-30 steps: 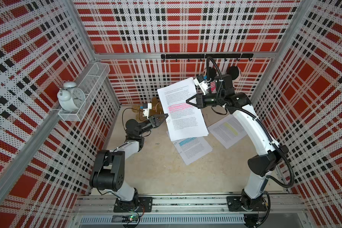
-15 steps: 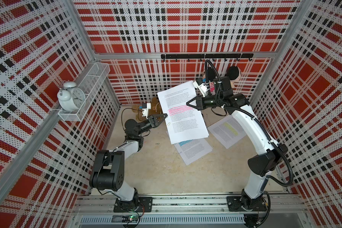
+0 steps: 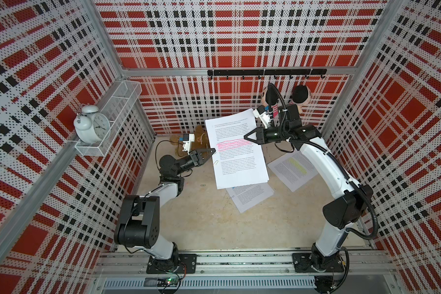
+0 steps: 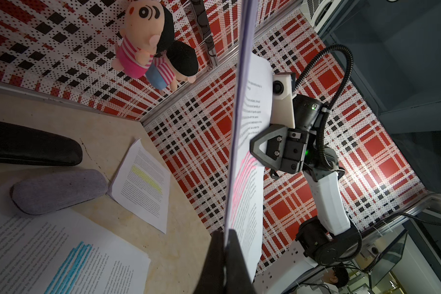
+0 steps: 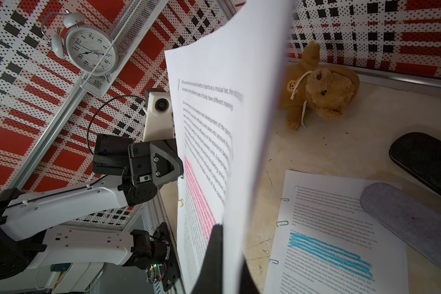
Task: Unclip the paperclips from the documents
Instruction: Remove the paper clip from the document.
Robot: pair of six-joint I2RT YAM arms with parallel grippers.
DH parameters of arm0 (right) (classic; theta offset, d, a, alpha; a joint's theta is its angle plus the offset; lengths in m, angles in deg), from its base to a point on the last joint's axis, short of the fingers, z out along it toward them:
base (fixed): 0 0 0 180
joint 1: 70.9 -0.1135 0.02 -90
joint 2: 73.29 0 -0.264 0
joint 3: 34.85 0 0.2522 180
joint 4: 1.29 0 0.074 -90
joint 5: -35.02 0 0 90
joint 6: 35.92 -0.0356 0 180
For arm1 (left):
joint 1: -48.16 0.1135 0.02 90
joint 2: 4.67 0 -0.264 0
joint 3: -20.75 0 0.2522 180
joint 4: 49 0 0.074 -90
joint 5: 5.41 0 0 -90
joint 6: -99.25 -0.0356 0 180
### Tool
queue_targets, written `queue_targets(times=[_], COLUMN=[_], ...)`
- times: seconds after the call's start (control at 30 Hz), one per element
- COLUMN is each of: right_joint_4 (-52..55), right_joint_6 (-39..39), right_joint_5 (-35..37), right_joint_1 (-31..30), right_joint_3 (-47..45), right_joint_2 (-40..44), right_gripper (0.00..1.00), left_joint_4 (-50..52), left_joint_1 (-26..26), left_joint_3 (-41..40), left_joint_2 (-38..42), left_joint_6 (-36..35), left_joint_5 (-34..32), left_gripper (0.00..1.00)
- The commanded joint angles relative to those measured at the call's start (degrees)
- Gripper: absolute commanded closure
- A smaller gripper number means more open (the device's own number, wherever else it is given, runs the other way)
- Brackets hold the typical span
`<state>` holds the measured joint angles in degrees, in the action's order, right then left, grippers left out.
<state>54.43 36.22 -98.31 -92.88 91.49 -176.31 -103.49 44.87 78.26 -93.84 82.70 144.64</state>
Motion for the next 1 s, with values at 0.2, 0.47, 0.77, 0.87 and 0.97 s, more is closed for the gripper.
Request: queue_targets(times=[0.2,0.47,0.77,0.87,0.97], right_joint_4=[-6.0,-6.2,-6.1,-5.9,-6.1], right_joint_6=[-1.7,-1.3,-0.6,-0.4,-0.3], right_joint_5=[1.8,0.9,0.5,0.3,0.0], right_joint_1=[6.8,9.8,12.2,13.0,13.7], right_joint_3=[-3.7,-5.5,-6.1,-6.2,-6.2], right_joint_2=[7.0,7.9,8.1,8.1,8.0], right_gripper=[1.00,1.00,1.00,1.00,1.00], left_joint_4=[-0.6,-0.5,1.1,1.9,4.0], left_joint_1=[2.9,4.0,4.9,5.1,5.1], left_joint_3=[-3.1,-4.9,-5.3,-5.4,-5.5], left_joint_2=[2.0,3.3,4.0,4.1,4.5], left_joint_6=[0.7,0.7,-0.2,-0.8,-2.4], left_joint_5=[-0.6,-0.2,0.0,0.0,-0.2], left_gripper=[1.00,1.00,1.00,1.00,1.00])
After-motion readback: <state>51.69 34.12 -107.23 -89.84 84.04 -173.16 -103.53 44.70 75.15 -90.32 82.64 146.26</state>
